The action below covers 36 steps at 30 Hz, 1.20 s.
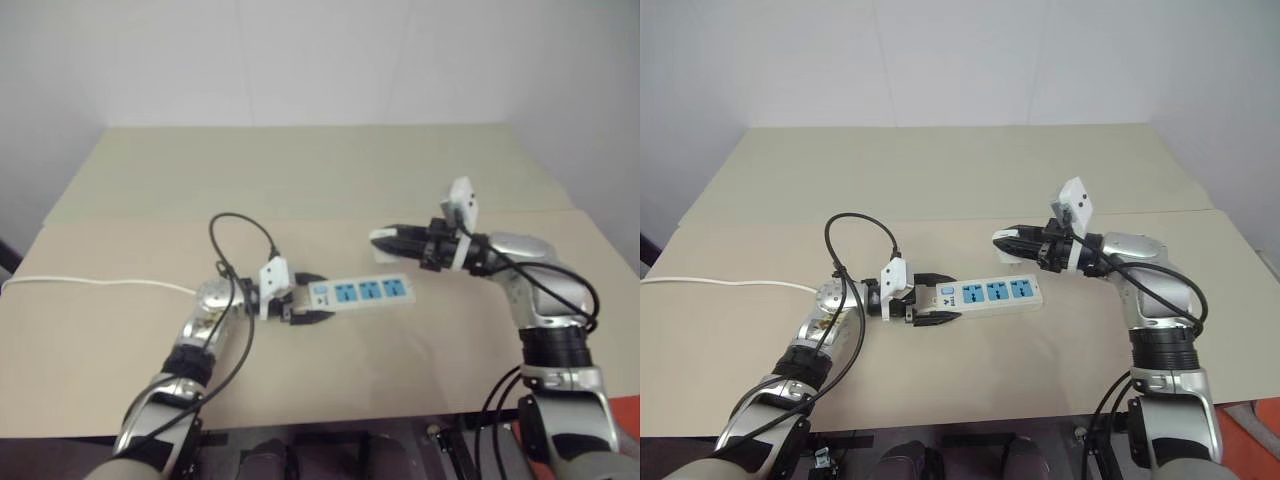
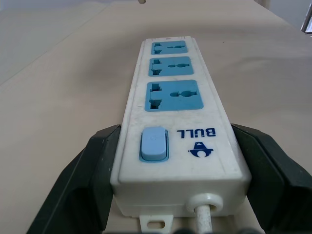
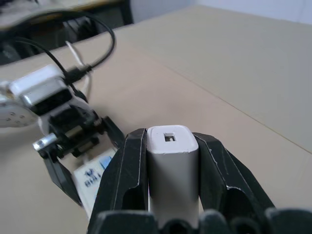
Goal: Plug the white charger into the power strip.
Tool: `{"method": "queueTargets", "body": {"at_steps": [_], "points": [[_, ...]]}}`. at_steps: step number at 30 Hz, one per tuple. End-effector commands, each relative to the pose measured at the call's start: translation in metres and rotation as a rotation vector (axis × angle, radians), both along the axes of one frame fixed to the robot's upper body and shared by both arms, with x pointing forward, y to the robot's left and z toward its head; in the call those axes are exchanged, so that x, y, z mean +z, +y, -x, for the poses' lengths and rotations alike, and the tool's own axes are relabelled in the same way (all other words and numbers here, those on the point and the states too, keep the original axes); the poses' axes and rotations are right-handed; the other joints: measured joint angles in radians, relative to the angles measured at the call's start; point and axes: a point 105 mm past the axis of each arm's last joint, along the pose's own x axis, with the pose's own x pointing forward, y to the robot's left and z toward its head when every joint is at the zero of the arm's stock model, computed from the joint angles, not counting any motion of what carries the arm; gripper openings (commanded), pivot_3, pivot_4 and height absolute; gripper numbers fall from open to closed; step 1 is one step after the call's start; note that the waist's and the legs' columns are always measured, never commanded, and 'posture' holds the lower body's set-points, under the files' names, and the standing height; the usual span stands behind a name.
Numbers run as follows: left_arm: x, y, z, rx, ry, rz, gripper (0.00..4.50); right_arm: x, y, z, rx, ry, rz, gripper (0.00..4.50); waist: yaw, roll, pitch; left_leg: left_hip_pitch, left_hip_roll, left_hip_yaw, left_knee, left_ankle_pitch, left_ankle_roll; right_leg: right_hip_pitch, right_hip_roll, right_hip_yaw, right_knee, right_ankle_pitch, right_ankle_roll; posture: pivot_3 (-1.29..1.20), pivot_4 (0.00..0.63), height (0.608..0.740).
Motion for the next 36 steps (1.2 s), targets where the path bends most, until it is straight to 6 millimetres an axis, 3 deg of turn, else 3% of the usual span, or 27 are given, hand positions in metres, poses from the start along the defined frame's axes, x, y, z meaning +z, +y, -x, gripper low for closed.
{"method": "queueTargets", "body": {"at_steps": [1, 15, 25, 32, 36], "points": [[0.004, 0.001, 0.000, 0.015, -0.014, 0.003, 3.25, 0.009, 0.013, 0.002, 0.073, -0.081, -0.021, 1.15, 0.000, 0.000, 0.000, 0.000, 0.000, 0.000, 0.000, 0.000, 0.000, 0.000, 0.000, 0.000, 0.000, 0.000, 0.000, 0.00, 0.150, 0.740], [-0.003, 0.000, 0.012, -0.111, 0.013, -0.056, 3.25, -0.014, 0.047, 0.011, 0.278, -0.093, -0.010, 1.15, -0.002, 0.000, 0.000, 0.001, 0.000, 0.000, -0.001, 0.000, 0.000, 0.000, 0.001, 0.000, 0.000, 0.000, 0.000, 0.00, 0.150, 0.740], [-0.002, -0.003, 0.010, -0.140, 0.008, -0.069, 3.25, -0.021, 0.051, 0.017, 0.314, -0.099, -0.004, 1.15, 0.001, 0.000, 0.000, 0.001, 0.000, 0.000, -0.001, 0.000, 0.000, 0.000, 0.001, 0.000, 0.000, 0.000, 0.000, 0.00, 0.150, 0.740], [-0.003, -0.004, 0.010, -0.138, 0.013, -0.062, 3.25, -0.051, 0.050, 0.015, 0.279, -0.103, 0.025, 1.15, 0.002, 0.000, 0.000, 0.001, 0.000, 0.000, 0.000, 0.000, 0.000, 0.001, 0.001, 0.000, 0.000, 0.000, 0.000, 0.00, 0.150, 0.740], [-0.004, -0.004, 0.011, -0.136, 0.017, -0.055, 3.25, -0.057, 0.050, 0.009, 0.262, -0.105, 0.029, 1.15, 0.002, 0.000, 0.000, 0.003, 0.000, 0.000, -0.001, 0.000, 0.000, 0.003, 0.001, 0.000, 0.000, 0.000, 0.000, 0.00, 0.150, 0.740]]}}
